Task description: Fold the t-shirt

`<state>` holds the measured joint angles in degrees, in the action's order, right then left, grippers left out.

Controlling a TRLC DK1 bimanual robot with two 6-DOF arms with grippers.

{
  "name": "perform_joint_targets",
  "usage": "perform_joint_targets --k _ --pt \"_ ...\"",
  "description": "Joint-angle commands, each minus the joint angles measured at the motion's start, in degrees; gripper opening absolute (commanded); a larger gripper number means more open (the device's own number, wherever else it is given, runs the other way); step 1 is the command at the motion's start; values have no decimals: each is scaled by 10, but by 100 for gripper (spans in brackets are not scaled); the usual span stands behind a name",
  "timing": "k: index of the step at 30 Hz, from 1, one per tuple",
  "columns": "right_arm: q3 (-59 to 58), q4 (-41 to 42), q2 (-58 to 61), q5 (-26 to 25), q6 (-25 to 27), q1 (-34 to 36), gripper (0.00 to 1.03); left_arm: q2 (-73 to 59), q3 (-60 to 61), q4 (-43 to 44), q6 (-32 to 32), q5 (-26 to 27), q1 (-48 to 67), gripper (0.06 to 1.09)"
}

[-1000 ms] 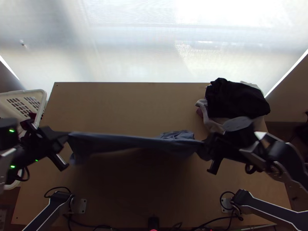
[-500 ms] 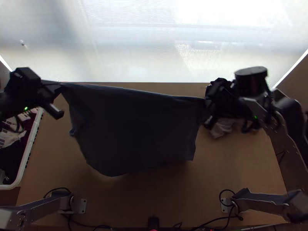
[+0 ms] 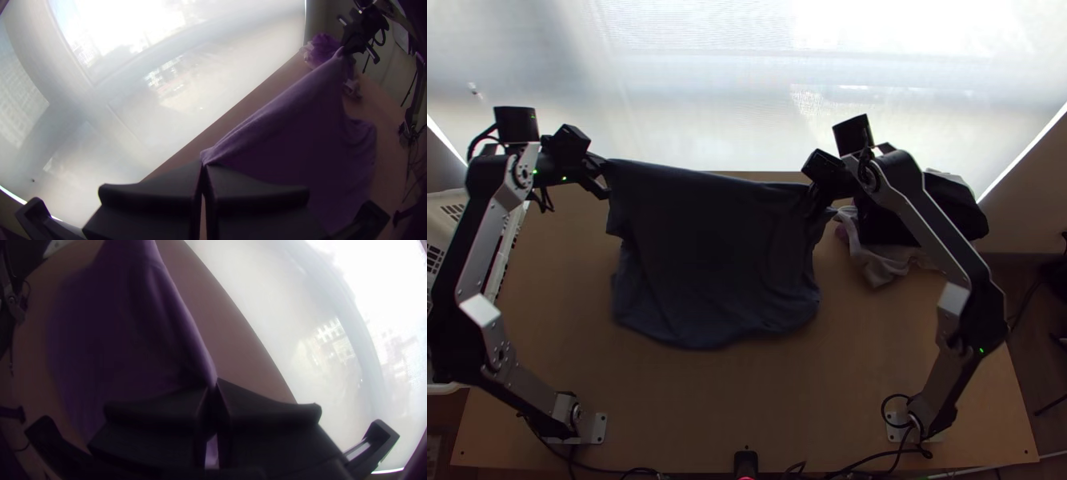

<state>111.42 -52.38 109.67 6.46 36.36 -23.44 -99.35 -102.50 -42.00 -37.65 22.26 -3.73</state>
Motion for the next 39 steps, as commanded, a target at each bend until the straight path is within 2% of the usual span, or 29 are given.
perform_joint_targets --k 1,5,10,12,18,20,23,26,29,34,39 --pt "109 55 136 -54 15 45 3 -161 -60 102 -18 -29 -11 9" --pt "173 65 187 -87 26 41 3 -234 -111 137 16 -52 -2 9" --pt "190 121 233 -123 28 31 3 -300 -155 169 15 -86 7 9" --pt "188 122 256 -146 39 23 3 -323 -163 174 7 -97 12 9" --pt "174 123 284 -173 31 13 3 -358 -163 207 -8 -125 22 9" --pt "171 122 284 -173 28 10 3 -356 -163 208 -9 -128 21 10" --pt "141 112 261 -174 23 3 3 -329 -155 164 -10 -129 21 12" --pt "88 112 230 -174 22 -7 3 -284 -104 163 -17 -127 18 12" --pt "42 112 203 -174 6 -10 3 -233 -24 173 -52 -124 21 12" --pt "-37 129 163 -175 -11 -15 3 -146 140 219 -100 -118 26 12" --pt "-99 143 132 -175 -15 -15 3 -87 236 249 -121 -116 21 12"
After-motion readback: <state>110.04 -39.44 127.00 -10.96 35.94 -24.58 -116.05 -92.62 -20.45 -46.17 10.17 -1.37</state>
